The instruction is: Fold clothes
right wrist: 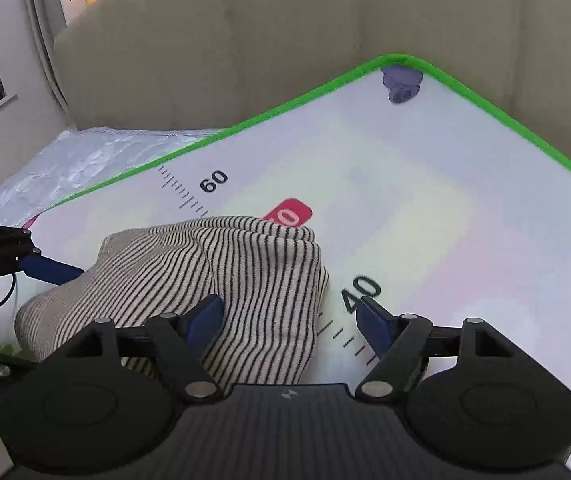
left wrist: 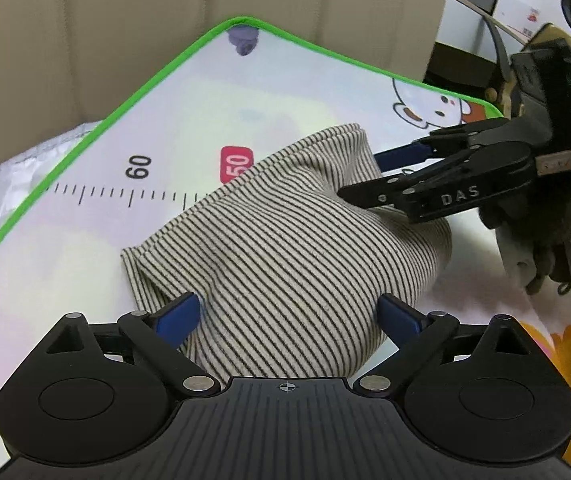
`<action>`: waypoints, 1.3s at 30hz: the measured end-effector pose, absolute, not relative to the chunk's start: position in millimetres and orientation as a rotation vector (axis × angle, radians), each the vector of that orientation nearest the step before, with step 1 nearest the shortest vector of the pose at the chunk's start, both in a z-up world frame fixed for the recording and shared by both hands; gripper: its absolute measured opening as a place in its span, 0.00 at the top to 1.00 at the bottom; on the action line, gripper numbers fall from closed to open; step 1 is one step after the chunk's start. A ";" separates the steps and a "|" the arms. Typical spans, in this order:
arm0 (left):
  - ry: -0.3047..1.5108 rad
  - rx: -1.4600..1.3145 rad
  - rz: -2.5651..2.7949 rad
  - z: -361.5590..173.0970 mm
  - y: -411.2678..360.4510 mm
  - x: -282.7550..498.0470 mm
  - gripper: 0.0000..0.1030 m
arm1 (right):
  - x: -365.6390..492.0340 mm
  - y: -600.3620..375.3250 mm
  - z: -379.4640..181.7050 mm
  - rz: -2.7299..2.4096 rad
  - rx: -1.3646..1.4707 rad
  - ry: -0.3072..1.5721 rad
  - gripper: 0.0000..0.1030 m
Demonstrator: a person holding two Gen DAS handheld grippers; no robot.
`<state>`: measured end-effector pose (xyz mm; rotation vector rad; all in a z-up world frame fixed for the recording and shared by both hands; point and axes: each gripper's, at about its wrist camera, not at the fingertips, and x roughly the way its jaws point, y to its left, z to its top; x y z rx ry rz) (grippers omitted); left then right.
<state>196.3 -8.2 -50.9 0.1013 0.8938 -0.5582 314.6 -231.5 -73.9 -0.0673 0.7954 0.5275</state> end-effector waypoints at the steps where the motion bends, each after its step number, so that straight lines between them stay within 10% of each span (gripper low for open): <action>1: 0.898 0.099 -0.558 -51.2 -7.7 195.9 0.03 | 312.4 -232.6 -68.6 0.531 -0.059 0.784 0.30; 5: 0.907 0.104 -0.563 -54.6 -8.1 194.5 0.01 | 312.2 -234.6 -48.8 0.526 -0.048 0.733 0.57; 30: 0.944 0.088 -0.571 -63.7 -2.1 193.1 0.00 | 287.6 -210.4 -50.0 0.563 -0.144 0.741 0.53; 39: 0.898 0.090 -0.561 -42.0 1.8 194.2 0.01 | 296.3 -208.0 -69.5 0.535 -0.209 0.730 0.33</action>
